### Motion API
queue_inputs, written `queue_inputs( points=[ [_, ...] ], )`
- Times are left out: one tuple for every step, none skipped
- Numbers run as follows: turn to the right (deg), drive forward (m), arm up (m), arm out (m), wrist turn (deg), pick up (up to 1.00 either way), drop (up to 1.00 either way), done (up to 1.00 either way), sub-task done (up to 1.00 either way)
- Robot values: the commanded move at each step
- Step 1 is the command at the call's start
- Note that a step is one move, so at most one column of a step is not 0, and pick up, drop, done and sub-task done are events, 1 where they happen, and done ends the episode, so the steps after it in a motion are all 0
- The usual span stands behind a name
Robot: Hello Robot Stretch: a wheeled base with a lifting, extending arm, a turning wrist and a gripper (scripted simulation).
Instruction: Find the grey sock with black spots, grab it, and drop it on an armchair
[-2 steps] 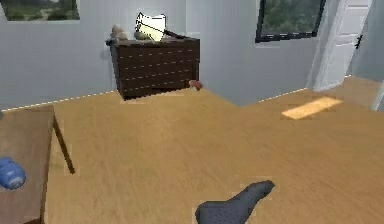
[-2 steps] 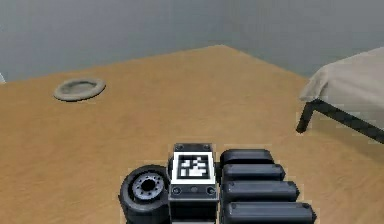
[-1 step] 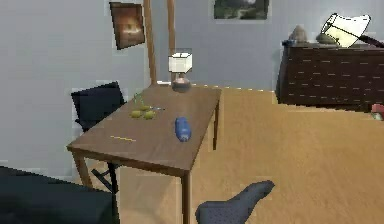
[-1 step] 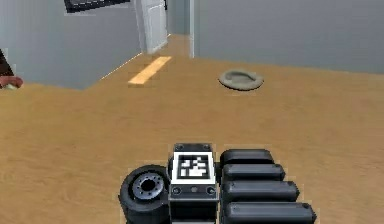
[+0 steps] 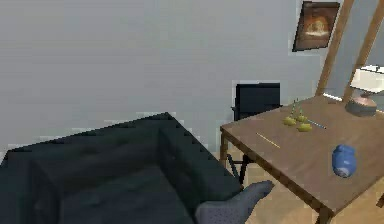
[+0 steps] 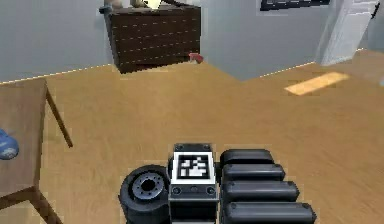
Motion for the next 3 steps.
queue_inputs(
  points=[
    [-45.0, 0.00, 0.00, 0.00, 0.0, 0.00, 0.00, 0.00, 0.00],
    [-9.0, 0.00, 0.00, 0.00, 0.0, 0.00, 0.00, 0.00, 0.00],
    [45.0, 0.00, 0.00, 0.00, 0.0, 0.00, 0.00, 0.00, 0.00]
  ],
)
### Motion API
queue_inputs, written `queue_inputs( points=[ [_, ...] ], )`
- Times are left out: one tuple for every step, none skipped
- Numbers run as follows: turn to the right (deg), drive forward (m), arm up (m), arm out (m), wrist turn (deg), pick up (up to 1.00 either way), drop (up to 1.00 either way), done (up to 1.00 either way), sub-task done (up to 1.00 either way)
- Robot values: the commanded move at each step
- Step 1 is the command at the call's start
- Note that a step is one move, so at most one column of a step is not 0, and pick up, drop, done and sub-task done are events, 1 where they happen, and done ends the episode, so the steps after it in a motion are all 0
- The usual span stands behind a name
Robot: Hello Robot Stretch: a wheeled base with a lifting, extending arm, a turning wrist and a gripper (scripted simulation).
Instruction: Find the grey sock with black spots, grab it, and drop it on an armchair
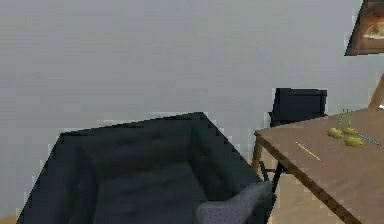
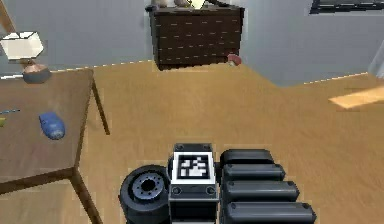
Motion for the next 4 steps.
queue_inputs(
  points=[
    [45.0, 0.00, 0.00, 0.00, 0.0, 0.00, 0.00, 0.00, 0.00],
    [45.0, 0.00, 0.00, 0.00, 0.0, 0.00, 0.00, 0.00, 0.00],
    [15.0, 0.00, 0.00, 0.00, 0.0, 0.00, 0.00, 0.00, 0.00],
    [-45.0, 0.00, 0.00, 0.00, 0.0, 0.00, 0.00, 0.00, 0.00]
  ],
)
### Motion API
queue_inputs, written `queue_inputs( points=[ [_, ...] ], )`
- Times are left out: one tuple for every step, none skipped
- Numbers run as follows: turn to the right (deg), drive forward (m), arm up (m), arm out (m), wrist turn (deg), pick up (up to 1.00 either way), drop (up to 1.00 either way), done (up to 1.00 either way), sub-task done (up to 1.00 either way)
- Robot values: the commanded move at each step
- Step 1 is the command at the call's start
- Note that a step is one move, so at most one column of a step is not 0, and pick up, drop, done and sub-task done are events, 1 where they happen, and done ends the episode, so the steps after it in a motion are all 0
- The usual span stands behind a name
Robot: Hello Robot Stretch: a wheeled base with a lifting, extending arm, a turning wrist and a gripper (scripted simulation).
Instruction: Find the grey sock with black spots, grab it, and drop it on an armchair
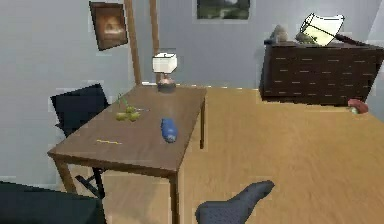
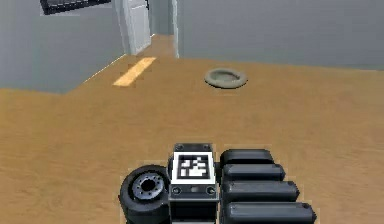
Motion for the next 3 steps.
queue_inputs(
  points=[
    [-45.0, 0.00, 0.00, 0.00, 0.0, 0.00, 0.00, 0.00, 0.00],
    [-45.0, 0.00, 0.00, 0.00, 0.0, 0.00, 0.00, 0.00, 0.00],
    [-21.0, 0.00, 0.00, 0.00, 0.0, 0.00, 0.00, 0.00, 0.00]
  ],
)
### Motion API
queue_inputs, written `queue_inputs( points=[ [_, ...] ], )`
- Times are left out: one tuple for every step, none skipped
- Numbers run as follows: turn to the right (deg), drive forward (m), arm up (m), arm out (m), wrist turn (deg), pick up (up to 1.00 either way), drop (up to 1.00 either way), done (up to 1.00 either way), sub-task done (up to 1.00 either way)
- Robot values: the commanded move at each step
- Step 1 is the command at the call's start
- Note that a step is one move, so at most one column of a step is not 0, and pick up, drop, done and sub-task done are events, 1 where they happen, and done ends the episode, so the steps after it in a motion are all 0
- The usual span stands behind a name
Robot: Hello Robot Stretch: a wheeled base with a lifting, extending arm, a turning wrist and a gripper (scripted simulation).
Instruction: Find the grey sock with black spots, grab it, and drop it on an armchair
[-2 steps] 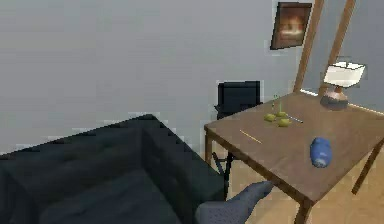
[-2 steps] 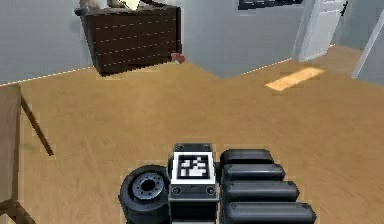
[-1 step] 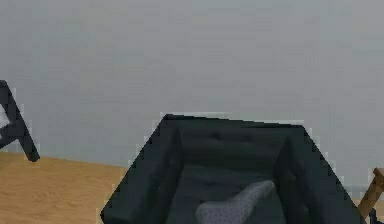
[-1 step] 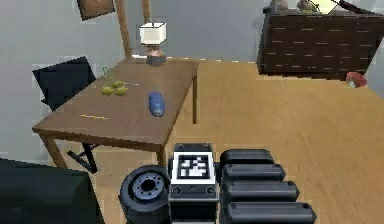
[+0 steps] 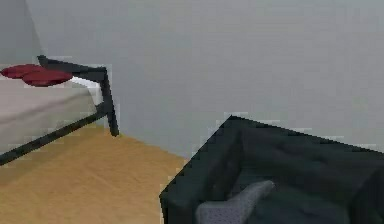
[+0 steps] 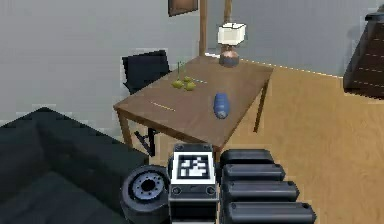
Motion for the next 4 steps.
queue_inputs(
  points=[
    [45.0, 0.00, 0.00, 0.00, 0.0, 0.00, 0.00, 0.00, 0.00],
    [45.0, 0.00, 0.00, 0.00, 0.0, 0.00, 0.00, 0.00, 0.00],
    [45.0, 0.00, 0.00, 0.00, 0.0, 0.00, 0.00, 0.00, 0.00],
    [21.0, 0.00, 0.00, 0.00, 0.0, 0.00, 0.00, 0.00, 0.00]
  ],
)
